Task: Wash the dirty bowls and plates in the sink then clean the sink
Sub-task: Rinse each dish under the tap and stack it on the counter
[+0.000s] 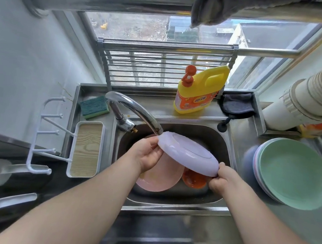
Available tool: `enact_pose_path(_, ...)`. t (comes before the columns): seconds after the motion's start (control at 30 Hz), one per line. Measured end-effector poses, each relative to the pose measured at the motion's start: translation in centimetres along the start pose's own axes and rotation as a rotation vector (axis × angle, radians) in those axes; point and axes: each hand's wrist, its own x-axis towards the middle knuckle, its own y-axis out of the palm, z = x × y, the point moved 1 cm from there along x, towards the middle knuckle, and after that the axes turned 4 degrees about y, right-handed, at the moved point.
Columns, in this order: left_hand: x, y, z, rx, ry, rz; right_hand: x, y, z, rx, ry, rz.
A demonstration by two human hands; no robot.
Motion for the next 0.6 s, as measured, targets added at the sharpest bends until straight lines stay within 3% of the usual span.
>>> enact_pose_path(0.43,-0.1,0.9,2.6,0.267,0.086,-0.103,1.7,0.1,-1.9,-0.016,-0.008,0.003)
enact_pose_path(0.6,0.4,-0.8,1.2,0.139,0.003,-0.152,0.9,0.6,-1.9,-0.060,-0.046,-0.025)
